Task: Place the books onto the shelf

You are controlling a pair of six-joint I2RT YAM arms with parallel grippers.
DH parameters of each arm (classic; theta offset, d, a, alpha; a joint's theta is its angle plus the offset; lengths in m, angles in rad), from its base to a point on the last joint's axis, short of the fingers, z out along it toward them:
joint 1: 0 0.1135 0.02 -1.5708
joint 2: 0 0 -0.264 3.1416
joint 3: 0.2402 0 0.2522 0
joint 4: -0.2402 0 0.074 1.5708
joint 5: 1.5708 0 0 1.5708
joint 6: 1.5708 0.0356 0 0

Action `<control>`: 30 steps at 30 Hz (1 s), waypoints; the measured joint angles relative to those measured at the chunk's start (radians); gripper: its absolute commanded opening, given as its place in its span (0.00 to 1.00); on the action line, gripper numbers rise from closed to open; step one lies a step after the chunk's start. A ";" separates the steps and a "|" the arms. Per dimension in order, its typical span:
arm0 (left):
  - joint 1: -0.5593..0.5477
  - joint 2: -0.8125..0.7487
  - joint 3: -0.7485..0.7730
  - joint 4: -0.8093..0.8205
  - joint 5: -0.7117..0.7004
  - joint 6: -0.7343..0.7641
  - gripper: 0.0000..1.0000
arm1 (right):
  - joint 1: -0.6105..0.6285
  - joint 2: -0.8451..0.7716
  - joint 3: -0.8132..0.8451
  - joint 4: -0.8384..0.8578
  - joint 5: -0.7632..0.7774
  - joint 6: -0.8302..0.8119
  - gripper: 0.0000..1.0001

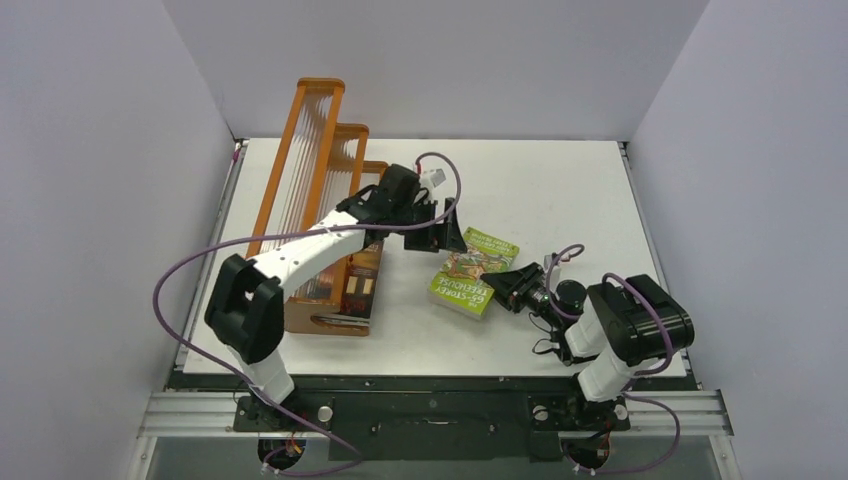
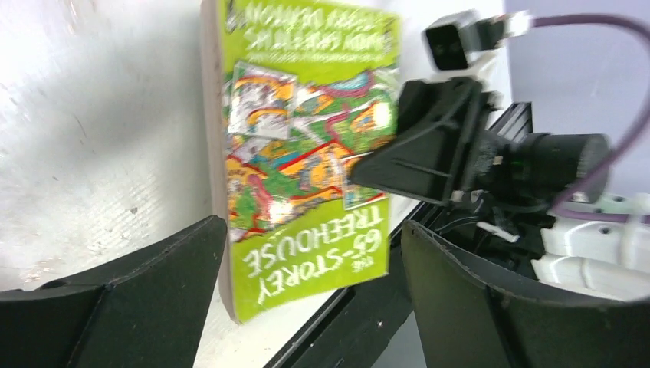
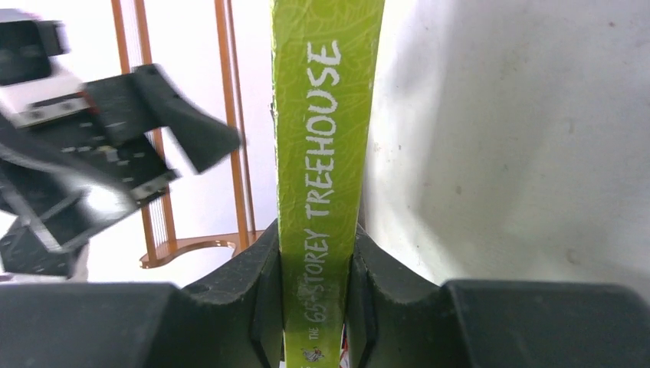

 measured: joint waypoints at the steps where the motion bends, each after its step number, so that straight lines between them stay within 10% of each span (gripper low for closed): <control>1: -0.008 -0.025 0.035 -0.036 -0.023 0.018 0.83 | 0.000 -0.014 0.000 -0.009 0.004 -0.002 0.00; 14: 0.083 -0.552 0.332 -0.258 -0.308 0.203 0.78 | 0.174 -0.502 0.332 -0.727 0.144 -0.291 0.00; 30: 0.145 -0.710 0.156 -0.316 -0.429 0.177 0.78 | 0.519 0.043 0.666 -0.592 0.071 -0.212 0.00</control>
